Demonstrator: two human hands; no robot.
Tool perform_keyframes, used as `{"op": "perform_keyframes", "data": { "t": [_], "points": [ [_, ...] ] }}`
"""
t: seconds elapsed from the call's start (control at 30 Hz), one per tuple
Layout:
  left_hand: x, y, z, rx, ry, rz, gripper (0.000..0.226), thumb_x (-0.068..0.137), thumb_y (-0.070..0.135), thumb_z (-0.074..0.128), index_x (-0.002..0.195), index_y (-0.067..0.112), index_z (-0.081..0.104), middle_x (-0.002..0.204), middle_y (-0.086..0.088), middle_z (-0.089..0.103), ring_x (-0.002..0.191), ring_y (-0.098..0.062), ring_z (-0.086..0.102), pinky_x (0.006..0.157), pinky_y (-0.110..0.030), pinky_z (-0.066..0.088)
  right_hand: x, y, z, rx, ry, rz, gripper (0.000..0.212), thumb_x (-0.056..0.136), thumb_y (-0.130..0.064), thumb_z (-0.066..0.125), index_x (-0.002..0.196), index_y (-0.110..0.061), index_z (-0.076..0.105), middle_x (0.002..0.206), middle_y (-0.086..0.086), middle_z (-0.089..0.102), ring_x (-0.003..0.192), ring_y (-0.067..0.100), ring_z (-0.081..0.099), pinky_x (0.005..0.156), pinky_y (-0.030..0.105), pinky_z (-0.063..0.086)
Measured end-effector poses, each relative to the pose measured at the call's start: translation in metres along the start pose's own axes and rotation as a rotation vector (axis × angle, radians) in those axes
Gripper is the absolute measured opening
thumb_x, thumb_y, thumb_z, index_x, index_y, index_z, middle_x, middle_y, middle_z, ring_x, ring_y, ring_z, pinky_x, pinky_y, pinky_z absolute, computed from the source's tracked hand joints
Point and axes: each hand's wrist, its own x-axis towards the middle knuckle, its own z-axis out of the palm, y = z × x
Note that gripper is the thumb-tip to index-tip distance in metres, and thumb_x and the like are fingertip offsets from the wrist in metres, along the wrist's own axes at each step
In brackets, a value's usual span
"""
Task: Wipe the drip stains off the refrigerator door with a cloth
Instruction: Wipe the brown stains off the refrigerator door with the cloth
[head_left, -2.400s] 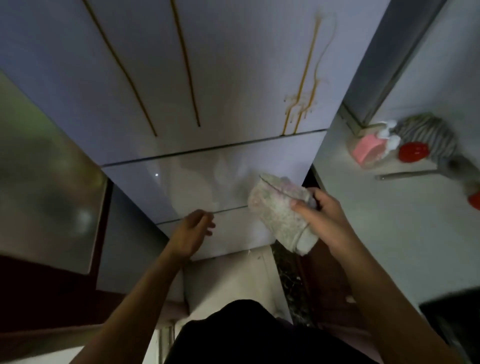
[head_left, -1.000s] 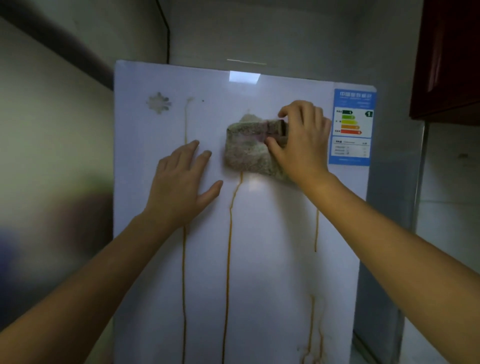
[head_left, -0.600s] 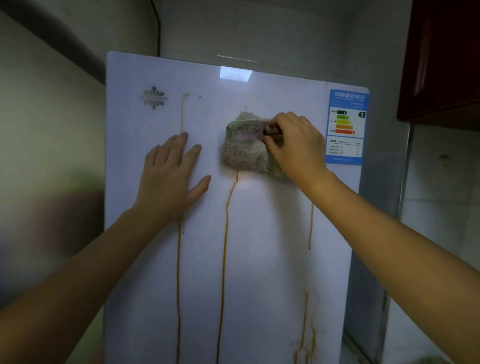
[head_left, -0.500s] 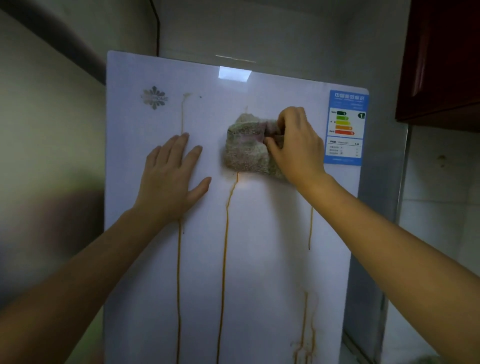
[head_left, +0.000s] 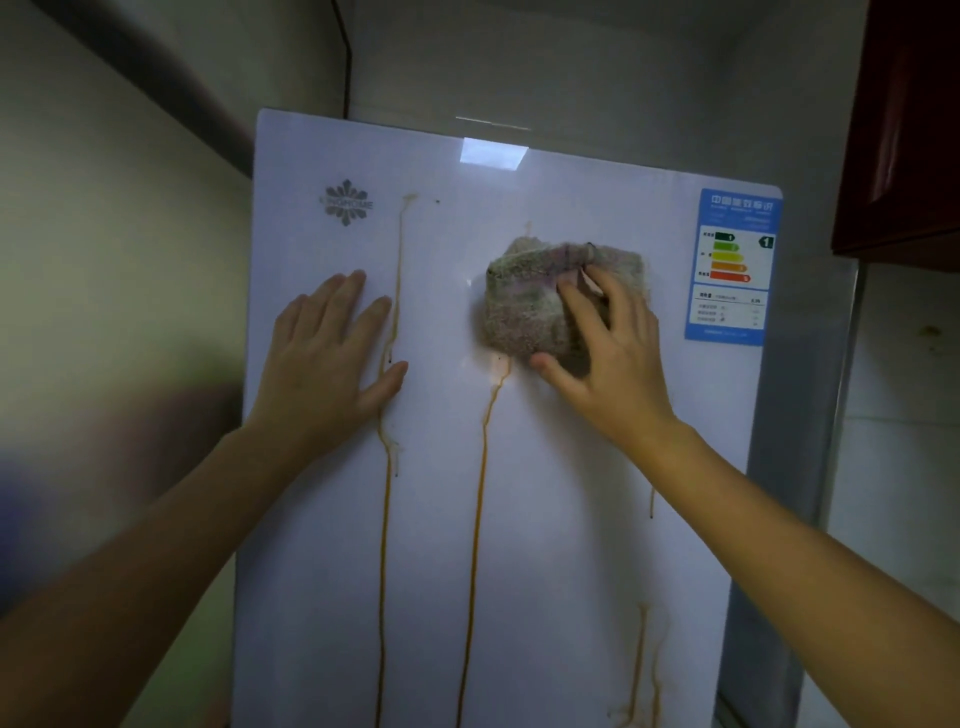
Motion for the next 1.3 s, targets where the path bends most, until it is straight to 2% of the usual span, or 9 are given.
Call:
{"op": "perform_keyframes", "data": {
  "t": [0.17,0.4,0.53,0.6,0.7,0.83,1.0,1.17,1.3],
  "points": [
    [0.007,0.001,0.006,-0.021,0.05,-0.016,0.068,0.097,0.056,0.044,0.148,0.011,0.048,0.161,-0.019,0.036,0.147,-0.039,0.036,0.117,-0.056,0.03,0.032,-0.008,0.005,0.004,0.045,-0.037,0.071,0.09,-0.056,0.057,0.15,-0.018,0.047,0.157,0.014,0.038,0.144,0.036,0.034,0.116,0.055,0.031],
    [-0.003,-0.026,0.006,-0.042,0.103,-0.066,0.068,0.099,0.054,0.043,0.15,0.01,0.046,0.161,-0.02,0.036,0.147,-0.039,0.036,0.118,-0.056,0.032,0.096,-0.032,0.003,-0.033,0.066,-0.085,0.066,0.088,-0.052,0.062,0.147,-0.024,0.05,0.152,0.01,0.044,0.138,0.035,0.04,0.11,0.051,0.035],
    [-0.006,-0.041,0.006,-0.007,0.155,-0.056,0.064,0.099,0.051,0.046,0.146,0.009,0.052,0.159,-0.02,0.04,0.144,-0.039,0.042,0.116,-0.054,0.035,0.142,-0.068,0.009,-0.048,0.068,-0.18,0.064,0.081,-0.054,0.062,0.136,-0.022,0.059,0.143,0.01,0.051,0.131,0.037,0.046,0.102,0.05,0.04],
    [-0.01,-0.048,0.008,0.003,0.155,-0.044,0.062,0.1,0.05,0.047,0.145,0.008,0.053,0.159,-0.021,0.04,0.144,-0.039,0.042,0.115,-0.053,0.037,0.156,-0.083,0.016,-0.045,0.057,-0.21,0.064,0.078,-0.055,0.061,0.132,-0.021,0.06,0.141,0.009,0.053,0.129,0.036,0.047,0.103,0.051,0.041],
    [-0.016,-0.052,0.013,0.013,0.169,-0.02,0.059,0.1,0.048,0.048,0.143,0.008,0.056,0.158,-0.021,0.042,0.144,-0.039,0.043,0.115,-0.052,0.037,0.154,-0.096,0.029,0.011,0.062,-0.259,0.066,0.079,-0.053,0.063,0.136,-0.02,0.059,0.144,0.009,0.052,0.13,0.035,0.048,0.111,0.054,0.037],
    [-0.018,-0.054,0.014,-0.001,0.201,-0.015,0.058,0.1,0.047,0.05,0.142,0.008,0.057,0.157,-0.02,0.043,0.144,-0.037,0.043,0.114,-0.049,0.036,0.135,-0.096,0.036,0.115,0.07,-0.29,0.063,0.086,-0.06,0.062,0.137,-0.022,0.062,0.146,0.006,0.052,0.134,0.031,0.046,0.113,0.049,0.032],
    [-0.019,-0.052,0.014,-0.031,0.215,-0.027,0.058,0.1,0.047,0.05,0.143,0.009,0.056,0.158,-0.018,0.043,0.145,-0.035,0.042,0.117,-0.046,0.032,0.134,-0.086,0.033,0.114,0.08,-0.284,0.055,0.087,-0.057,0.066,0.132,-0.025,0.066,0.143,0.003,0.055,0.132,0.026,0.048,0.107,0.045,0.036],
    [-0.019,-0.053,0.016,-0.025,0.211,-0.031,0.058,0.1,0.047,0.05,0.144,0.01,0.056,0.159,-0.017,0.042,0.145,-0.034,0.042,0.117,-0.047,0.033,0.143,-0.1,0.038,0.138,0.217,-0.2,0.041,0.08,-0.047,0.075,0.115,-0.026,0.074,0.142,0.005,0.053,0.128,0.027,0.045,0.097,0.035,0.034],
    [-0.019,-0.052,0.017,-0.037,0.211,-0.043,0.058,0.1,0.047,0.05,0.144,0.011,0.056,0.159,-0.016,0.042,0.146,-0.034,0.042,0.117,-0.047,0.034,0.143,-0.101,0.042,0.18,0.231,-0.284,0.045,0.083,-0.036,0.077,0.125,-0.02,0.069,0.137,0.007,0.056,0.124,0.027,0.047,0.1,0.041,0.04]
  ]
}}
